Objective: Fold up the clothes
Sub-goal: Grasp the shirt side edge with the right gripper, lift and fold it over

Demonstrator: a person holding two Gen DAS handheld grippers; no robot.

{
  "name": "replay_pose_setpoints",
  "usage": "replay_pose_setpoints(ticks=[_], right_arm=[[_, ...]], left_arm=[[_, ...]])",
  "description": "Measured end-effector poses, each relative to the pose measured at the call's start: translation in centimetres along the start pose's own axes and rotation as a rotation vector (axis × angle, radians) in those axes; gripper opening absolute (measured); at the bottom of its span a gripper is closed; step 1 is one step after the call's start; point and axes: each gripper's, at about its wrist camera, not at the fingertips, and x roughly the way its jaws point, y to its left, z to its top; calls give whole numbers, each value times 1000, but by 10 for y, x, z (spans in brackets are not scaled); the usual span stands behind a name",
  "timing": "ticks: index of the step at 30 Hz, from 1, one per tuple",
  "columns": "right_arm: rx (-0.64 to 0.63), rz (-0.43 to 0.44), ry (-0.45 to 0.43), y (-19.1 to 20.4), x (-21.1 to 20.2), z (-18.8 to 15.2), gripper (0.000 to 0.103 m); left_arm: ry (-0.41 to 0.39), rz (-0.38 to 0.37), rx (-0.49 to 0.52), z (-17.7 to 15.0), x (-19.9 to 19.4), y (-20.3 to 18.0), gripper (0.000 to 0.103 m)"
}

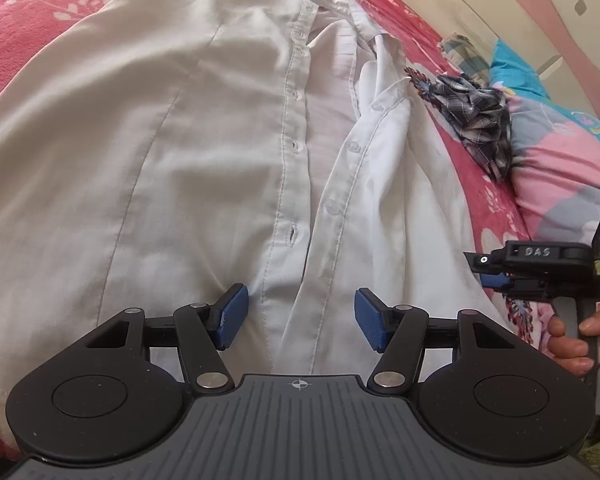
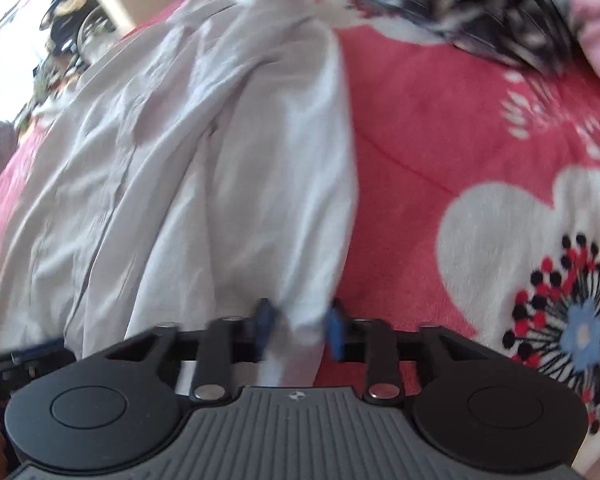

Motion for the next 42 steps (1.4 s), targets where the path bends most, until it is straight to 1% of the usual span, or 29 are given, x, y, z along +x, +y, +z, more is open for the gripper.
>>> replay_pose_setpoints(ticks=[2, 3, 4, 5, 7, 9, 11, 12, 14, 15, 16, 17, 18, 20, 21, 23, 25, 27, 29, 30, 31, 33, 34, 36, 37, 38, 39, 40, 42], right_arm=[[-59, -4, 4, 1, -9, 4, 1], [-112, -38, -12, 3, -17, 8, 1], [-171, -90, -42, 2, -26, 15, 1], [-222, -154, -80, 0, -36, 23, 1], [-285, -300, -149, -9, -57, 44, 1], [-337, -483, -215, -28, -76, 66, 1], [-407, -679, -262, -45, -88, 84, 1], [-443, -767, -275, -52, -89, 90, 1], [-478, -875, -246, -63, -83, 99, 2], [-492, -921, -225, -68, -79, 103, 9], [-492, -950, -211, -71, -76, 105, 17], [-478, -952, -213, -72, -77, 104, 36], [-463, -934, -230, -71, -80, 102, 47], [-421, -890, -283, -66, -90, 95, 51], [-396, -870, -308, -63, -96, 91, 51], [-327, -790, -362, -59, -111, 85, 51], [-236, -654, -404, -55, -124, 84, 51], [-143, -496, -432, -53, -133, 87, 51], [-65, -323, -421, -52, -124, 105, 51], [-33, -255, -408, -50, -116, 116, 51], [-22, -207, -401, -45, -106, 129, 51], [-35, -144, -394, -31, -82, 155, 50], [-59, -129, -387, -23, -67, 170, 50], [-160, -121, -342, -1, -30, 199, 49], [-216, -123, -319, 10, -11, 214, 49], [-242, -124, -297, 17, 6, 229, 49], [-247, -122, -274, 22, 21, 244, 50], [-216, -109, -255, 21, 35, 260, 50], [-87, -55, -226, 7, 59, 291, 50]], left_arm=[[-2, 6, 6, 0, 0, -1, 59], [-3, 9, 8, 0, 0, -1, 59], [-4, 11, 10, -1, 0, -2, 59], [-4, 11, 11, -1, 0, -1, 59], [-5, 7, 9, -1, -1, 0, 58], [-6, 2, 0, -1, -2, 2, 58], [-6, -3, -8, 0, 0, 2, 58], [-6, -5, -9, 0, 0, 2, 58], [-6, -7, -9, 0, 0, 3, 57], [-6, -9, -12, 0, 0, 3, 57], [-6, -12, -14, 0, -1, 4, 57], [-5, -14, -18, 1, -1, 5, 57], [-5, -16, -21, 1, -1, 5, 57], [-5, -19, -25, 2, -1, 6, 57], [-5, -19, -24, 2, -1, 6, 57], [-8, -14, -17, 3, -3, 4, 58], [-21, -4, -9, 3, -9, 1, 58], [-61, -10, 10, 6, -18, -4, 59], [-105, -35, 31, 10, -25, -11, 60], [-114, -50, 37, 15, -24, -15, 60], [-120, -68, 44, 20, -21, -19, 60], [-126, -90, 68, 35, -6, -28, 60], [-131, -94, 83, 44, 3, -33, 59], [-160, -108, 114, 60, 26, -43, 56], [-168, -110, 118, 68, 38, -45, 56], [-170, -118, 110, 76, 50, -45, 56], [-172, -126, 100, 83, 62, -45, 54], [-176, -138, 86, 87, 72, -43, 53], [-184, -163, 60, 86, 81, -35, 52]])
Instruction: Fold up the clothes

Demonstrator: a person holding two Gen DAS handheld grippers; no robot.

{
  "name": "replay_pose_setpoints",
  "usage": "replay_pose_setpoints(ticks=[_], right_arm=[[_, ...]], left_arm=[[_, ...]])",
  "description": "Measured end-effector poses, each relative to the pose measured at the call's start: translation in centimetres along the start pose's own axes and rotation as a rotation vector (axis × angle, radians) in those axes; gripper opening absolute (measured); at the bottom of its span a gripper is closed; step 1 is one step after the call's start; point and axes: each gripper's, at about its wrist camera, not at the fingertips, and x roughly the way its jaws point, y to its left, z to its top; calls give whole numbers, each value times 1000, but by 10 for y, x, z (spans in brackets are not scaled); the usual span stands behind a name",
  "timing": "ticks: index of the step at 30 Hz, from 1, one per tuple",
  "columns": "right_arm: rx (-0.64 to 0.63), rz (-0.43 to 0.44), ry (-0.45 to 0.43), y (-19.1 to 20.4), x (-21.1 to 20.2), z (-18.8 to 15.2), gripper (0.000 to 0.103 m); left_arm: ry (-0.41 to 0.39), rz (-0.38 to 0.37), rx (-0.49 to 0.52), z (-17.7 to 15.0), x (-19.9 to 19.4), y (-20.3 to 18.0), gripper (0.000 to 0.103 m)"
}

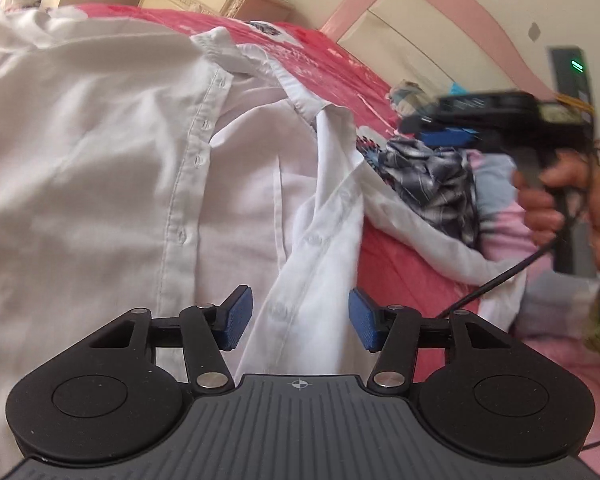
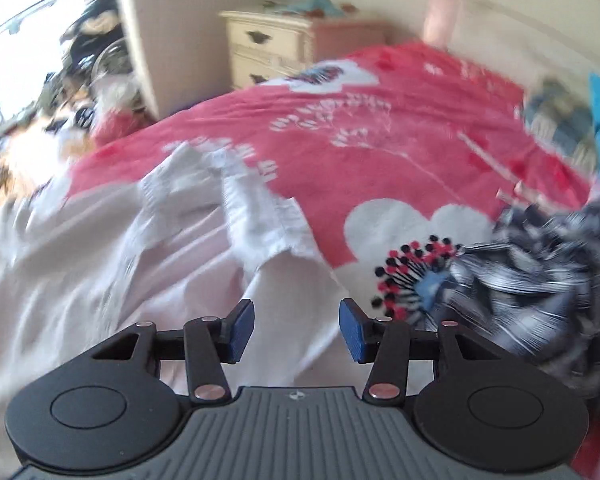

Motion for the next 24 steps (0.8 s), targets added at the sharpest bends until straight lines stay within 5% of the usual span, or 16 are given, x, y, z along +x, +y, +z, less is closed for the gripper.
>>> replay_pose_setpoints(ticks=[2, 4, 12, 15, 18, 24], right_arm=[[96, 41, 4, -16, 21, 17, 50], [28, 16, -12, -12, 27, 27, 50], [-852, -87, -72, 90, 29, -15, 47], [-982, -154, -10, 107, 64, -27, 35], [-921, -209, 30, 96, 84, -16, 6], [-320, 2, -93, 37, 44, 41, 3]], left_arm=[[-2, -32, -27, -3, 3, 7, 52], [-3, -65, -53, -5, 6, 14, 51], [6, -160, -121, -2, 15, 33, 36], [12, -170, -116, -3, 15, 33, 33], [14, -171, -102, -5, 13, 34, 30], [8, -176, -127, -4, 13, 33, 30]])
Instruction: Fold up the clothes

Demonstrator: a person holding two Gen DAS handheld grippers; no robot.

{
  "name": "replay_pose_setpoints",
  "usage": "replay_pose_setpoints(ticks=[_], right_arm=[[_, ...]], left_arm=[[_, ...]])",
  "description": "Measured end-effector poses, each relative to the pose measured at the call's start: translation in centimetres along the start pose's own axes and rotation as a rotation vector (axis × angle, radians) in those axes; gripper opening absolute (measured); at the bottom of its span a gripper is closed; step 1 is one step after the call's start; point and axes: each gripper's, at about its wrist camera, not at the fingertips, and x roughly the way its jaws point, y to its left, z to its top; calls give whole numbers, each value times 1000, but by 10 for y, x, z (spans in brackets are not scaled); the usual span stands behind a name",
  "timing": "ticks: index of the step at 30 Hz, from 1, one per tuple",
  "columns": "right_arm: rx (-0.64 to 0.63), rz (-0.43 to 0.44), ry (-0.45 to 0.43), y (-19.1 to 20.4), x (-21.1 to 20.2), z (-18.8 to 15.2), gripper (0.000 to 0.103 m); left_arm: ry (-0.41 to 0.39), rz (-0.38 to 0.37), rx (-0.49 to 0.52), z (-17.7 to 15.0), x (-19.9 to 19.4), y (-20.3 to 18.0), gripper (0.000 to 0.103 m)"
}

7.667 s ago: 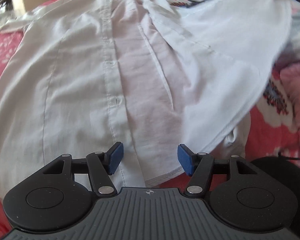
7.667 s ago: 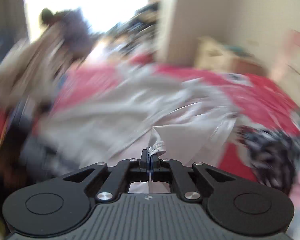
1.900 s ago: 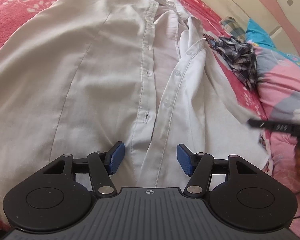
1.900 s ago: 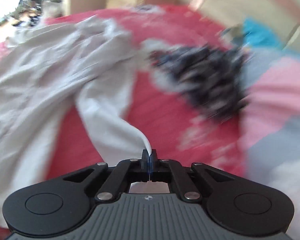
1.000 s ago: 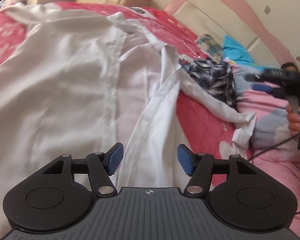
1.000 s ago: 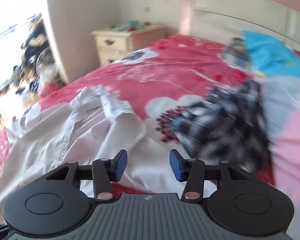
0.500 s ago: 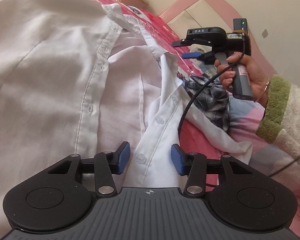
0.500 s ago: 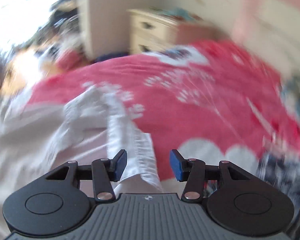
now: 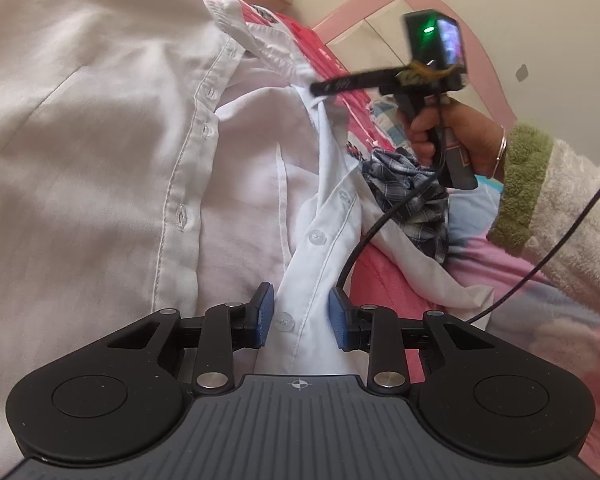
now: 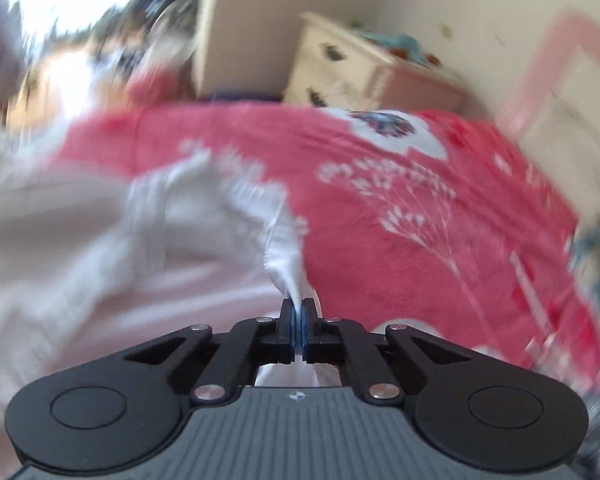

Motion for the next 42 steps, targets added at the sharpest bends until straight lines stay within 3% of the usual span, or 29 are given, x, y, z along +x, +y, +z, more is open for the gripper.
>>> replay_pose_setpoints(ticks=[5, 7, 12, 14, 15, 17, 23, 27, 29, 31, 33, 36, 39, 42], right_arm=[[483, 233, -78, -53, 0, 10, 4], [631, 344, -114, -61, 3, 14, 4], [830, 501, -121, -45, 44, 28, 5], [869, 527, -70, -31, 71, 32, 15], [879, 516, -20, -23, 86, 33, 30], [878, 476, 39, -12, 106, 33, 43], [904, 422, -89, -27, 70, 20, 43], [873, 391, -107, -55, -12, -4, 43], [823, 331, -131, -69, -73, -22, 43], [771, 236, -173, -83, -143, -44, 43], [700, 121, -229, -92, -215, -67, 43], [573, -67, -241, -90, -301, -99, 43], [460, -157, -152, -73, -325, -136, 43], [399, -106, -57, -48, -296, -180, 43]], left_arm=[[-1, -11, -6, 1, 1, 0, 29], [-5, -23, -9, 2, 0, 0, 20], [-41, -71, -32, 5, -6, 1, 11], [-68, -91, -54, 7, -11, 4, 10], [-77, -97, -68, 8, -12, 6, 9], [-89, -103, -98, 10, -14, 10, 9], [-83, -92, -143, 14, -17, 24, 10], [-53, -111, -156, 16, -15, 32, 11], [-28, -121, -148, 15, -14, 36, 18], [-6, -130, -137, 14, -14, 38, 31], [2, -141, -130, 13, -17, 39, 37], [-5, -139, -125, 12, -19, 37, 44], [-14, -110, -77, 9, -23, 28, 52], [-17, -59, 6, 6, -25, 13, 53]])
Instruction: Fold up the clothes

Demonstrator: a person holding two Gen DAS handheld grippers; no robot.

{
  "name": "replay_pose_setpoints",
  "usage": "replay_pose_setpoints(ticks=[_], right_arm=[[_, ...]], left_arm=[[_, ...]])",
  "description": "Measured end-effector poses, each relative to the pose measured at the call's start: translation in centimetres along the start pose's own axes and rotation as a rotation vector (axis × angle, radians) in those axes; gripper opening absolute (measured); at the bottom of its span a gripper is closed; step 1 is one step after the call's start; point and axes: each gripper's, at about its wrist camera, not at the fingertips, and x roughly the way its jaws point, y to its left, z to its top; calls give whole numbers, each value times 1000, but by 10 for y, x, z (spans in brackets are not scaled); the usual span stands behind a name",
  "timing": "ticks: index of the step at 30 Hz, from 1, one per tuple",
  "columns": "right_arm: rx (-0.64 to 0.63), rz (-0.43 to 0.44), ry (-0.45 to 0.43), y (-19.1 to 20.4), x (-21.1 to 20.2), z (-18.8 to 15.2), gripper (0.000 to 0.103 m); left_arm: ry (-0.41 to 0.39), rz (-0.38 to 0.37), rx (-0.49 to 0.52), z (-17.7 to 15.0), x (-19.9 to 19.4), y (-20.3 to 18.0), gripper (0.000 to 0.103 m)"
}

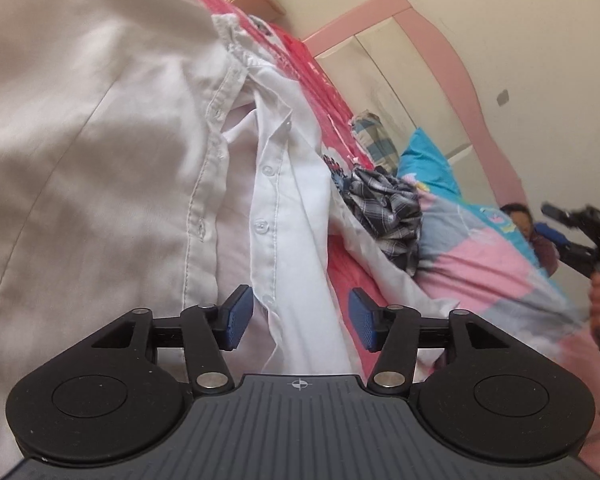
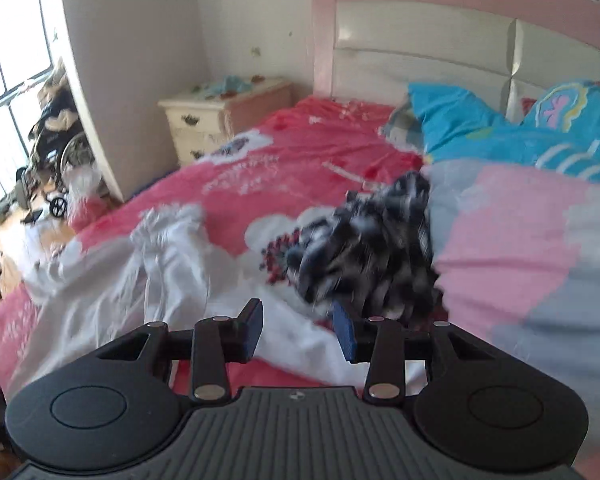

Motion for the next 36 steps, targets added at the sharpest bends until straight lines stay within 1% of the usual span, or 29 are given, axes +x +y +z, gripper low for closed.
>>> replay_pose_setpoints(ticks=[2, 5, 6, 8, 9, 11, 13, 16, 18, 19, 21, 22, 23, 24, 25, 26, 28, 31, 33, 36], right_arm=[[17, 70, 76, 7, 27, -33, 42], [37, 161, 164, 21, 60, -78, 41], [37, 178, 186, 26, 68, -90, 39], [23, 188, 189, 37, 75, -105, 39], [31, 196, 185, 39, 80, -108, 39], [112, 215, 168, 33, 97, -101, 39], [249, 260, 166, 19, 120, -91, 40], [477, 362, 209, 4, 166, -81, 40], [596, 391, 213, 0, 192, -77, 39], [665, 404, 196, -3, 202, -77, 39], [770, 425, 163, -6, 217, -76, 39], [780, 419, 146, -5, 220, -74, 38], [773, 408, 127, -2, 223, -71, 35], [745, 385, 111, 1, 224, -67, 21], [699, 350, 95, 6, 223, -62, 13], [655, 319, 72, 9, 221, -57, 4], [558, 265, 4, 13, 210, -44, 3], [396, 181, -76, 18, 192, -19, 2], [273, 113, -84, 25, 191, -5, 2], [66, -16, -64, 40, 202, 5, 2]], left_arm=[[17, 40, 42, -6, -1, -10, 52], [45, 108, 97, -15, 5, -21, 47], [54, 133, 115, -18, 8, -24, 46], [44, 164, 140, -22, 9, -31, 46], [37, 171, 135, -23, 9, -31, 44], [23, 174, 112, -22, 9, -30, 43], [11, 164, 80, -21, 8, -26, 43], [-17, 143, 36, -18, 7, -17, 43], [-39, 131, 8, -17, 7, -12, 42], [-52, 126, -6, -16, 7, -9, 41], [-69, 121, -24, -15, 7, -5, 36], [-69, 118, -26, -15, 7, -3, 31], [-72, 121, -34, -14, 7, 0, 26], [-75, 125, -43, -13, 6, 2, 20], [-78, 128, -53, -13, 6, 5, 14], [-81, 132, -62, -12, 5, 7, 11], [-93, 148, -91, -11, 3, 13, 5], [-108, 164, -122, -9, -1, 19, 3], [-110, 167, -131, -8, -3, 21, 2], [-105, 183, -102, -9, -1, 18, 0]])
